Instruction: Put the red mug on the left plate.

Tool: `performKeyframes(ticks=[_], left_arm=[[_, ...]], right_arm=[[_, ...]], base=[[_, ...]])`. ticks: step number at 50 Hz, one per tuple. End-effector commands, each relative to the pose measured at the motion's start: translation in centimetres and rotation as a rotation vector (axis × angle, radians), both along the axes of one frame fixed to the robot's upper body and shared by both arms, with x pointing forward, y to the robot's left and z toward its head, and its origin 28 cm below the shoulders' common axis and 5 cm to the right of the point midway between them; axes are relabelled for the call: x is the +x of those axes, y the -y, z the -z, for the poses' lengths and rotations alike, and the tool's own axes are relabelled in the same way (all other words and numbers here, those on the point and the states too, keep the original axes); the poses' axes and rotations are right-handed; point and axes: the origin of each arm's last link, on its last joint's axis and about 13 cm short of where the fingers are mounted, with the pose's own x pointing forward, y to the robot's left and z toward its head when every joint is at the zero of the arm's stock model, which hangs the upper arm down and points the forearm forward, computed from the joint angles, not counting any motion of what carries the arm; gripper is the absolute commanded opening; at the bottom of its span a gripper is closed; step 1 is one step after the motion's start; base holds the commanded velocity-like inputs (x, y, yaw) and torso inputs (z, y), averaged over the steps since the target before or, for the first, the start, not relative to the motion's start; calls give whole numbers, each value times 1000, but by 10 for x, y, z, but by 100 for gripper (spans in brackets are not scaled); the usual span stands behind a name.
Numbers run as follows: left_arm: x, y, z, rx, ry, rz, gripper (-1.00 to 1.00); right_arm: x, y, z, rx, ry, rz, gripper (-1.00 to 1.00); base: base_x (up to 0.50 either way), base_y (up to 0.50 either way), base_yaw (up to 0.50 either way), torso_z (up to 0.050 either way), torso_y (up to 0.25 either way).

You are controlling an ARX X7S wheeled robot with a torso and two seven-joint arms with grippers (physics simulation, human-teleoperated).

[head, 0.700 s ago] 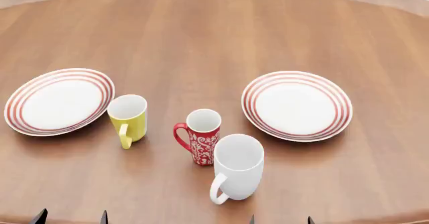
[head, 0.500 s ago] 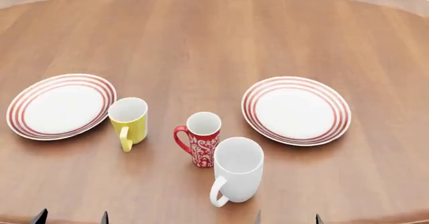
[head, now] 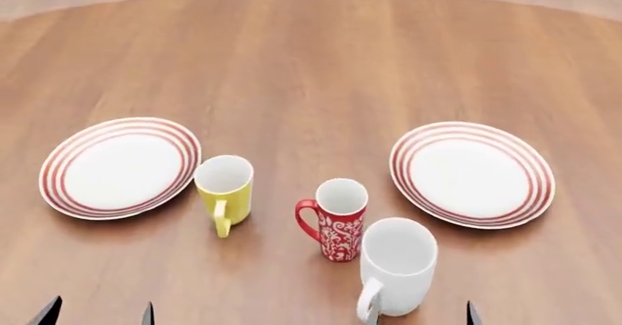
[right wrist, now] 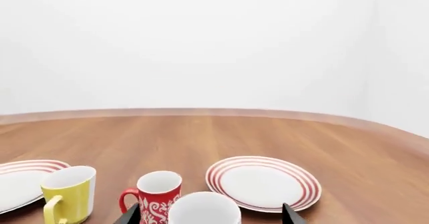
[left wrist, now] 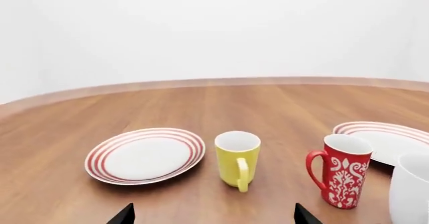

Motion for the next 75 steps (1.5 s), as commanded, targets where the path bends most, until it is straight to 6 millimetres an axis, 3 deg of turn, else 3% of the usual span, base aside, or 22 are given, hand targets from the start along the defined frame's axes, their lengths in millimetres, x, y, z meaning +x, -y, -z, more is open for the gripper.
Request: performKeyframes(ticks=[1,54,58,63,66,75], left_arm=[[-2,0,-4,0,10,4,100],[-3,1,-4,-6,17,8,100],[-3,1,-4,-7,19,9,100],[-4,2,-4,-7,19,10,100],[-3,2,-4,-8,17,11,100],[-5,2,-7,-24,23,19,100]], right_arm=[[-2,-1,-2,3,9,-4,100],[-3,-3,-5,18,-11,-14,100],[0,-4,-7,23,-70,55,100],[2,-6,-25,118,-168,253,100],[2,-7,-35,146,-137,328,100],[2,-3,-43,271,-219,407,100]], base=[[184,344,0,0,0],[317,381,0,0,0],[0,0,0,0,0],[0,0,0,0,0],[0,0,0,0,0],[0,0,0,0,0]])
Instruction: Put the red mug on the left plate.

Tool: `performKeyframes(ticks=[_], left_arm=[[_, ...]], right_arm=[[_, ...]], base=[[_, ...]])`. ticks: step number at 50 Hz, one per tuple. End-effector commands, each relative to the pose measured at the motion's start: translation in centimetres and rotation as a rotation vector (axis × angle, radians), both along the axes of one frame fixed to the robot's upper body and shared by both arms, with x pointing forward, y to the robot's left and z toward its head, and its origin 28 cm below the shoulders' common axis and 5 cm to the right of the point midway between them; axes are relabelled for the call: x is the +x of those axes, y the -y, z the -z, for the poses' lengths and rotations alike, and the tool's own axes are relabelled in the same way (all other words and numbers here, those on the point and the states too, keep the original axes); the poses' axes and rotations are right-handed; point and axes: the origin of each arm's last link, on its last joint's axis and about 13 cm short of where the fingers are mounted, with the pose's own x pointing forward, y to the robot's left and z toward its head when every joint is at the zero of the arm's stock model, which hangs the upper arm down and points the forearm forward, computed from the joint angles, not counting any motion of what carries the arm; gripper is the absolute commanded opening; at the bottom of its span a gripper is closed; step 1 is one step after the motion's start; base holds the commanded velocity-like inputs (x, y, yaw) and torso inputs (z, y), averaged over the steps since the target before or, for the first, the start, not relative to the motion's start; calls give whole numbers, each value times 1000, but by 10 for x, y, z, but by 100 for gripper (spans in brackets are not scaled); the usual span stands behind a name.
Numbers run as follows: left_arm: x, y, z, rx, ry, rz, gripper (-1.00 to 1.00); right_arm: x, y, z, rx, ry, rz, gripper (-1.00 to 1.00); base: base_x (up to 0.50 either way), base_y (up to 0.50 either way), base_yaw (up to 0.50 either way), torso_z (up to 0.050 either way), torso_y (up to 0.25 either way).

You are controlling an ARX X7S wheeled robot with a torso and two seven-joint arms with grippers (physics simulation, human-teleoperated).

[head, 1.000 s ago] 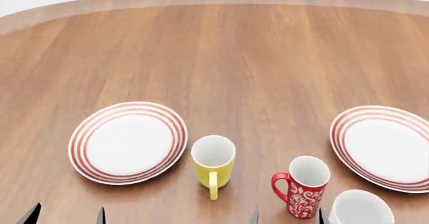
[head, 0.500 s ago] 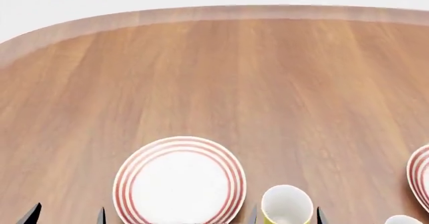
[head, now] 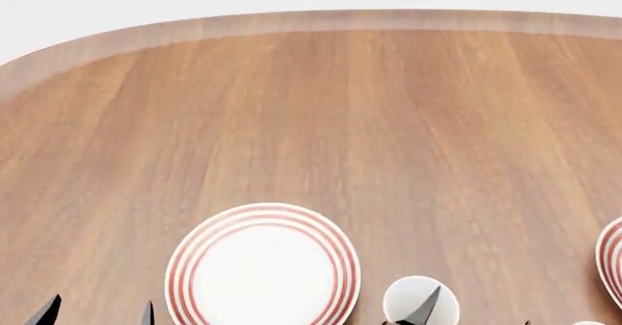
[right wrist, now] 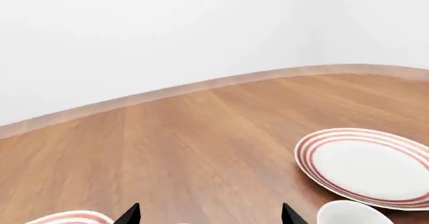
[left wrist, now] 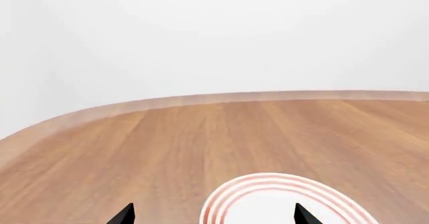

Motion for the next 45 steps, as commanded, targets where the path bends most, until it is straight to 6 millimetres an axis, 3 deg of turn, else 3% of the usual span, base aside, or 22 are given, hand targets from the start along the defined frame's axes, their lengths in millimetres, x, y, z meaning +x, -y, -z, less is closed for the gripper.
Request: performKeyframes(ticks=[1,17,25,45], left_arm=[[-2,1,-2,-15,4,9,100],[-1,0,-1,-16,1,9,100],[0,0,0,-15,1,7,100],[0,0,0,-14,0,6,100]], right_arm=[[0,2,-14,114,-82,150,100],[0,1,-24,218,-136,244,100],[13,0,-17,247,-178,275,100],[37,4,-28,341,-210,384,100]], base=[[0,0,0,0,0],[0,0,0,0,0],[0,0,0,0,0],[0,0,0,0,0]])
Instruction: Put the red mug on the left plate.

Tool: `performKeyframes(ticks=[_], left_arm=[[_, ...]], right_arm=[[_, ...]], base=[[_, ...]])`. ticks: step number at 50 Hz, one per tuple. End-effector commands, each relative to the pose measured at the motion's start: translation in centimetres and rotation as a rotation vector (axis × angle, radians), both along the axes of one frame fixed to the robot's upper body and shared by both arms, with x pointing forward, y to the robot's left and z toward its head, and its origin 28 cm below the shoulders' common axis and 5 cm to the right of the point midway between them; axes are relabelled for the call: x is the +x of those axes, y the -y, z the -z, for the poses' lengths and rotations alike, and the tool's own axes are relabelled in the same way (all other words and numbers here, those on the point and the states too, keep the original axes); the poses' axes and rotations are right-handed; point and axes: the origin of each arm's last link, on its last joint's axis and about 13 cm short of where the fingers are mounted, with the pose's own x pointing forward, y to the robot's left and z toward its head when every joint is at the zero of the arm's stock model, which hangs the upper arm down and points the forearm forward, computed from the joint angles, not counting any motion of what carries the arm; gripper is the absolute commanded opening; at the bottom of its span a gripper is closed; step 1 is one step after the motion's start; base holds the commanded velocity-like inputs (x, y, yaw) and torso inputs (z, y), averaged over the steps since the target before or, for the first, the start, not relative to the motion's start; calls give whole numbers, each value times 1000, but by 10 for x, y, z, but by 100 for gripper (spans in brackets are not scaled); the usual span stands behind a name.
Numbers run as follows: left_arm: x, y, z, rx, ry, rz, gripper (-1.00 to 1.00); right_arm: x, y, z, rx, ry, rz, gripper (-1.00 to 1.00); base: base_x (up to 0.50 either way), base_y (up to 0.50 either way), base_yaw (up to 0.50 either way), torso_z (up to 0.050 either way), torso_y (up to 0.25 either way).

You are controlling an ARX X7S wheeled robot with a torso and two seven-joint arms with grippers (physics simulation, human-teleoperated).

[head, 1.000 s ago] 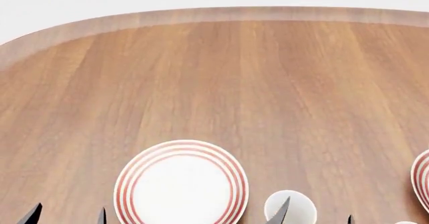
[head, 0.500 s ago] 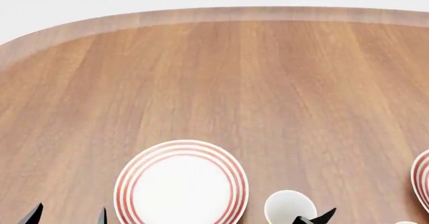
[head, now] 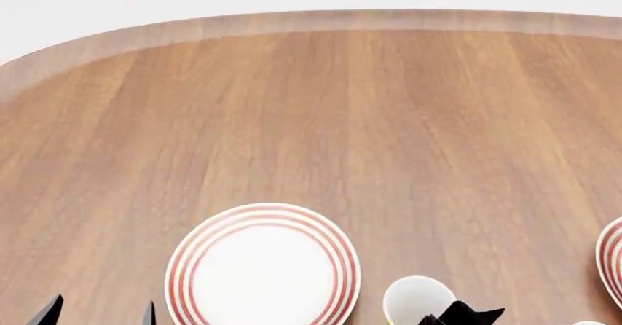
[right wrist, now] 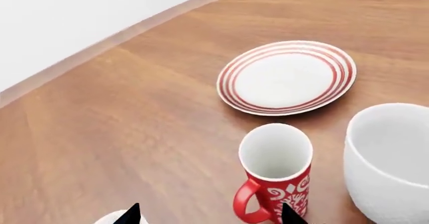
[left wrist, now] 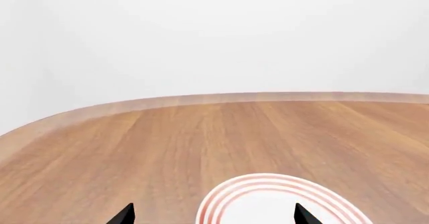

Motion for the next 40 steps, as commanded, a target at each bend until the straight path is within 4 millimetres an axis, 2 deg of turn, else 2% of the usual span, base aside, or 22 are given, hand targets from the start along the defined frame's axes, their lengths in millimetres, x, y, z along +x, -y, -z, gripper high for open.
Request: performKeyframes(ticks=[1,14,40], left_arm=[[0,0,0,0,0,-2,100],[1,0,2,5,-6,0,100],[3,0,5,5,-13,-1,100]], right_arm=[[14,3,-6,41,-12,56,100],[33,6,-7,82,-34,95,100],[54,9,7,135,-109,180,100]], base=[[0,0,0,0,0],[0,0,0,0,0],[0,0,0,0,0]])
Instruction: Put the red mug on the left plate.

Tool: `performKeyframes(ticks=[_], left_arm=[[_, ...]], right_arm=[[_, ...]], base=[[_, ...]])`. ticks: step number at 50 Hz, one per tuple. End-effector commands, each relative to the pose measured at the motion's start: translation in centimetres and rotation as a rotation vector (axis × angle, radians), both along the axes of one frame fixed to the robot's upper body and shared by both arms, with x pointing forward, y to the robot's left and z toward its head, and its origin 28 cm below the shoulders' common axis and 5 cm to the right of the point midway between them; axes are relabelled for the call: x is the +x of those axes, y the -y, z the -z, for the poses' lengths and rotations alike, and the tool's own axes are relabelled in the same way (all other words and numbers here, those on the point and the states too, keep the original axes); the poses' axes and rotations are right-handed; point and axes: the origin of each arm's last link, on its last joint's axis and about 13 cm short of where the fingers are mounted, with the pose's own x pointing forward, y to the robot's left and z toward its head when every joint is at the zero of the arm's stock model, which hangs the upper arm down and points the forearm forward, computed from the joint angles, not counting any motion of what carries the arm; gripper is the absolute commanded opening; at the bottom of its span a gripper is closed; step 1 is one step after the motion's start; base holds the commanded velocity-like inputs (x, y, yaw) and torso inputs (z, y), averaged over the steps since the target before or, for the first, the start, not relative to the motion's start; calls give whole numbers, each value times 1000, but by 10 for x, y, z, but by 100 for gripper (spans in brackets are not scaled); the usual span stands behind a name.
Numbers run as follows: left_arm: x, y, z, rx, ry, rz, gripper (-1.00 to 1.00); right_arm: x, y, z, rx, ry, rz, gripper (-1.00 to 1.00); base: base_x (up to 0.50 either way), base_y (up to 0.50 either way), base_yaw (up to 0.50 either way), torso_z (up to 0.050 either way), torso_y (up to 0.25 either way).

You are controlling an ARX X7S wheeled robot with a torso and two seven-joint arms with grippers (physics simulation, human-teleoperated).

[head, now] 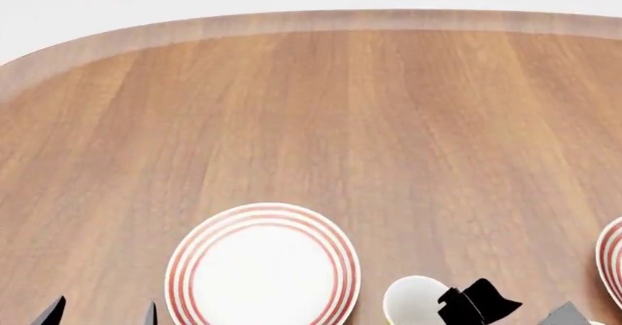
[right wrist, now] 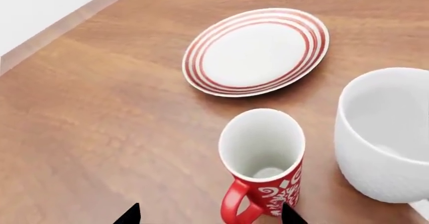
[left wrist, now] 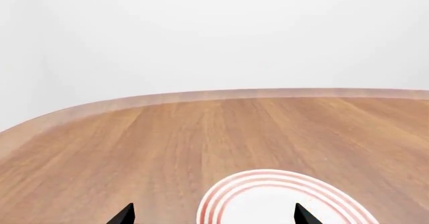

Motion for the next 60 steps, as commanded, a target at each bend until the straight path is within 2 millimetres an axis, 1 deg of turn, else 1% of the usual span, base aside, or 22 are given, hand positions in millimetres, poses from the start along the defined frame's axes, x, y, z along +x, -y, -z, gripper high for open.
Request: performKeyframes(ticks=[1,10,22,27,39,48,60], left_arm=[[0,0,0,2,-2,1,100],[0,0,0,1,-1,1,100],[-1,0,0,1,-2,1,100],[-1,0,0,0,0,0,100],[0,0,0,-2,-2,4,100],[0,0,1,-1,-3,3,100],[0,0,1,3,-3,3,100]], right_arm=[[10,1,5,25,-31,27,100],[17,-4,1,31,-39,27,100],[26,-1,-1,36,-49,53,100],[33,4,2,45,-62,76,100],[45,8,7,109,-94,87,100],[49,7,9,163,-108,82,100],[53,13,6,193,-106,122,100]], base=[[0,0,0,0,0],[0,0,0,0,0],[0,0,0,0,0],[0,0,0,0,0],[0,0,0,0,0],[0,0,0,0,0],[0,0,0,0,0]])
